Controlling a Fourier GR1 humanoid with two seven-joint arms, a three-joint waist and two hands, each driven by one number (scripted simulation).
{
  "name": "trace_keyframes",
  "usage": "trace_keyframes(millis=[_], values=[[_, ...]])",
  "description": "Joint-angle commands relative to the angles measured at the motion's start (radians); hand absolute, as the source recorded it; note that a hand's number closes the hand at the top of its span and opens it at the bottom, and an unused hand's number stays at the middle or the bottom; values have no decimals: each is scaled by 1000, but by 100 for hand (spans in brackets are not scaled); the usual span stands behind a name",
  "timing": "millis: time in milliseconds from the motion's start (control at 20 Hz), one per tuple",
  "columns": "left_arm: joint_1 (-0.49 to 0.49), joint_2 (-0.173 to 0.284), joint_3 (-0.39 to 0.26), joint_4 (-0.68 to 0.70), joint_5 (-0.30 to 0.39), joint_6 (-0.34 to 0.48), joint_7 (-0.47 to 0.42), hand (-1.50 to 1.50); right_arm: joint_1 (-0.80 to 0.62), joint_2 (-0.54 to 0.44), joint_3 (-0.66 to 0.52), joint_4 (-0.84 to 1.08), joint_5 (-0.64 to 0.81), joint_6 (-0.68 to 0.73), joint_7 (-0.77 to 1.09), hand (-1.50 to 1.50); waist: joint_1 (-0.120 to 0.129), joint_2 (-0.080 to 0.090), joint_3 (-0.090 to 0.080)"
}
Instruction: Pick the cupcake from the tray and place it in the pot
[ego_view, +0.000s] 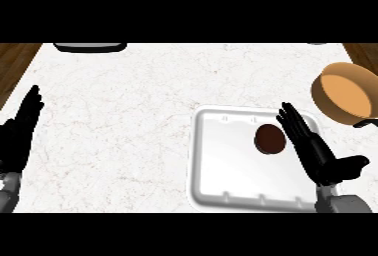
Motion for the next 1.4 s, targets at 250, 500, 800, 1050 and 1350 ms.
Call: trace_keyframes(millis=[250, 500, 800, 1050, 1350], values=[[-75, -226, -89, -130, 124, -43, 75, 0, -318, 78, 1, 142, -140, 149, 118, -150, 23, 5, -6], [-48, -244, -68, -113, 169, -45, 94, 0, -172, -90, -22, 40, 350, -247, -194, -150, -28, -6, -6], [-35, -270, -92, -190, 129, -6, 154, 0, 6, -206, -10, -171, 421, -205, -230, -150, -23, -8, -7], [-42, -247, -66, -181, 155, -40, 176, 0, 43, -410, -49, -389, 451, -81, 62, -150, -34, -12, -10], [-29, -291, -92, -163, 118, -32, 134, 0, -13, -536, -51, -534, 405, 128, 366, -150, -19, -6, -9]])
